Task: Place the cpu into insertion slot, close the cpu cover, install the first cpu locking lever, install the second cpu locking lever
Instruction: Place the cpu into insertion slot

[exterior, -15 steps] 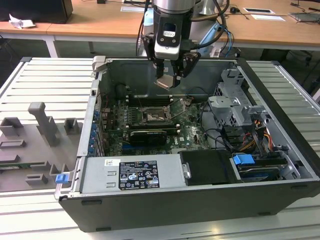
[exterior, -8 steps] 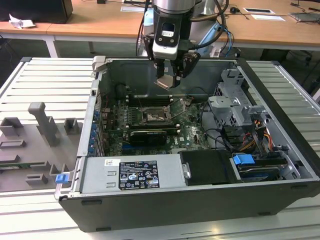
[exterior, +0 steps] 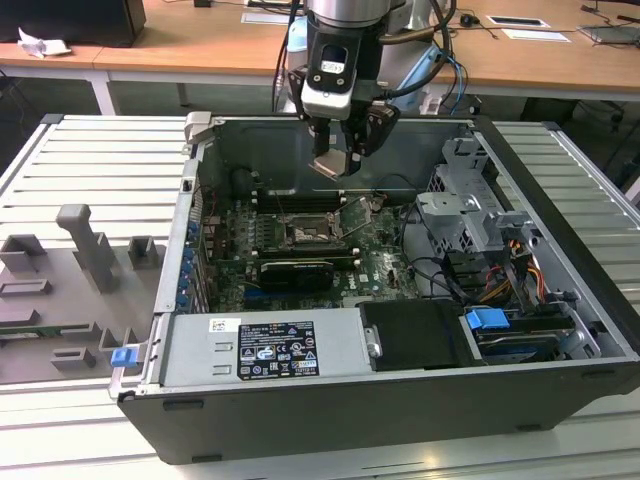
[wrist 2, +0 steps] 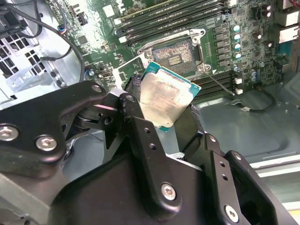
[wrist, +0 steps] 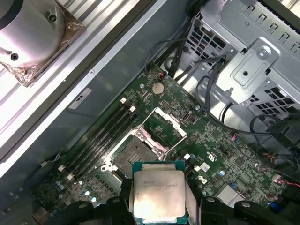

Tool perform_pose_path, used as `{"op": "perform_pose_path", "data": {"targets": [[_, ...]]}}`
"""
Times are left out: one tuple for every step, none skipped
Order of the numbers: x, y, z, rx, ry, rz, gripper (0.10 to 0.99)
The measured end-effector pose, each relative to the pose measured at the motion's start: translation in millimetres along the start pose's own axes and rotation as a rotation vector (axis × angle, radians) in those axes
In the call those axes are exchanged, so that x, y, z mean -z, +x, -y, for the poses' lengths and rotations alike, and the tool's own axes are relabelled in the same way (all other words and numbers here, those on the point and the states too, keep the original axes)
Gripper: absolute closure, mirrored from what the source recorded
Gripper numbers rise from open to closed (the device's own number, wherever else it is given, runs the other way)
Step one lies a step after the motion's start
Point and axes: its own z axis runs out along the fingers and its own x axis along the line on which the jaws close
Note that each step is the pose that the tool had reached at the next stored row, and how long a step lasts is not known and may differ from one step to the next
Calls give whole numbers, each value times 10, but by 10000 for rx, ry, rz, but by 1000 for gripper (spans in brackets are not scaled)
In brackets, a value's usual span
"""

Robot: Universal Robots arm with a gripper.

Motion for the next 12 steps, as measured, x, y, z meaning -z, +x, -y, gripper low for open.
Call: {"op": "perform_pose_path", "data": {"targets": [[0, 0, 0, -58, -1, 5, 557], [-1, 0, 0, -97, -2, 9, 557], [-1, 0, 0, -130, -2, 12, 557], [-1, 0, 0, -193, -4, 17, 557], [-2, 0, 0, -227, -5, 20, 557], [-2, 0, 0, -260, -5, 23, 557], [-2, 0, 0, -310, -6, 28, 557], [-2, 0, 0, -356, -7, 31, 557], [-2, 0, 0, -389, -7, 34, 557], [-2, 0, 0, -417, -8, 37, 557], [-2, 0, 0, -448, -9, 40, 557], [-3, 0, 0, -484, -9, 43, 557]]}}
